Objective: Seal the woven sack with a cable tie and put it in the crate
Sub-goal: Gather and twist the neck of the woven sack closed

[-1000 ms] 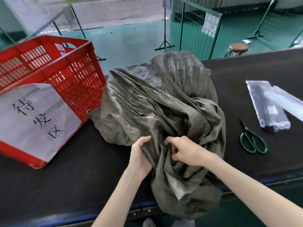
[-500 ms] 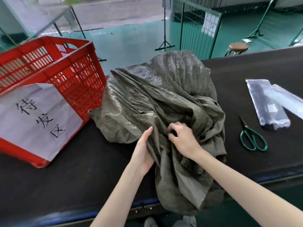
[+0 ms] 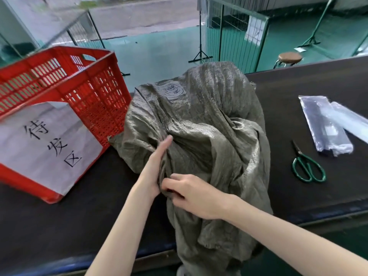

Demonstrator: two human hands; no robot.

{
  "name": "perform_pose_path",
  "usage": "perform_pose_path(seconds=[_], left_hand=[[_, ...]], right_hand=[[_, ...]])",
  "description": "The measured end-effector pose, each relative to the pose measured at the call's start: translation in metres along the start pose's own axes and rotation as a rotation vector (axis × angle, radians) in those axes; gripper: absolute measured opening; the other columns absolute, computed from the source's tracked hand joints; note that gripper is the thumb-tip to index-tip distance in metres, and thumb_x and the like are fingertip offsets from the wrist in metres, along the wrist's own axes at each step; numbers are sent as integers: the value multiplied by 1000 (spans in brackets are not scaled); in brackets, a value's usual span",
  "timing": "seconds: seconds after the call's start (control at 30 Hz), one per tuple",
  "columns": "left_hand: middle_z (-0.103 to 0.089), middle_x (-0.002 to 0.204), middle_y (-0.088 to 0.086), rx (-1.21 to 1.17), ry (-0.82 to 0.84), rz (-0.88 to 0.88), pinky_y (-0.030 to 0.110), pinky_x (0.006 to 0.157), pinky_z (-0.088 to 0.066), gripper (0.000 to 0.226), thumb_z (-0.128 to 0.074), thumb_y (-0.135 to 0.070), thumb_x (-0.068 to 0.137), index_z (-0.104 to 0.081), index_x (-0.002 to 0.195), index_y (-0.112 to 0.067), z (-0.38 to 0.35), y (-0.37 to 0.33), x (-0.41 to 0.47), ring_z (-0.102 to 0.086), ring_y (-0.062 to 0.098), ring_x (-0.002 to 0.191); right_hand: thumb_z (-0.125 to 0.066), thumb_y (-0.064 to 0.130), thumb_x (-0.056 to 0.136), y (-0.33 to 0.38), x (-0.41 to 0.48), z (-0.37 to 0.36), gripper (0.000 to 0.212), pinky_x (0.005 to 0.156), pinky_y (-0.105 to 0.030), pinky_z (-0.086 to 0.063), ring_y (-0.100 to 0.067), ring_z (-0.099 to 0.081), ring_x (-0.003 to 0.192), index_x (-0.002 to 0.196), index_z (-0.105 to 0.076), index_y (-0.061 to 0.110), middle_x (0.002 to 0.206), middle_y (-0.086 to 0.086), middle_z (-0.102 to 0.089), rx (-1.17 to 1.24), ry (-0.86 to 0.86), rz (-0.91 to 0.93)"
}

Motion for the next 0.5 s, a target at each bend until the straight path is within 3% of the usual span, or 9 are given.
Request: perform_pose_path(seconds=[0.07,0.17,0.27,0.37,0.43,0.5], left_hand=[[-75,82,8,156,-91,44,25,61,-54,28,-70,-28,83,-71,100,-5,11,2,6,-72,19,68],[-65,53,4,225,-270,-20,17,39,-45,3,-62,0,83,-65,82,0,27,1,12,-60,12,41],[-66,69,10,235,-301,-167,18,46,-51,18,-52,12,82,-64,82,-1,24,-6,15,-63,12,50],[-68,68,10,126,-277,-127,23,48,-54,20,-48,9,82,-65,84,0,18,-1,15,-64,17,51],[-67,56,9,30,-248,-15,23,44,-52,20,-45,2,84,-63,75,0,14,9,18,-64,18,45],[-69,60,10,-18,-170,90,23,48,-54,25,-45,-10,87,-66,76,-1,5,20,19,-67,20,50]], right_hand=[[-48,6,83,2,1,1,25,76,-46,-47,-30,-55,88,106,-55,12,97,-10,-56,-71,13,11],[-48,9,81,1,1,30,23,80,-38,-45,-28,-57,91,98,-63,9,94,-9,-63,-179,-180,-9],[-49,12,79,-8,1,70,18,78,-35,-46,-25,-57,89,87,-65,11,88,-7,-64,-211,-405,-101],[-54,14,78,-22,0,99,13,84,-37,-44,-26,-56,93,86,-64,12,92,-5,-63,-386,-532,-186],[-62,17,75,-34,-1,107,24,90,-40,-40,-30,-55,102,99,-64,13,106,-8,-62,-565,-558,-270],[-65,19,75,-50,-1,108,44,96,-42,-37,-32,-50,115,118,-57,13,125,-10,-55,-638,-491,-392]])
Point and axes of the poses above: each hand's wrist, its own x-axis towards the middle knuckle, its own z-axis out of the back of the hand, y = z × x, the point moved 8 cm from there along x, towards the middle knuckle
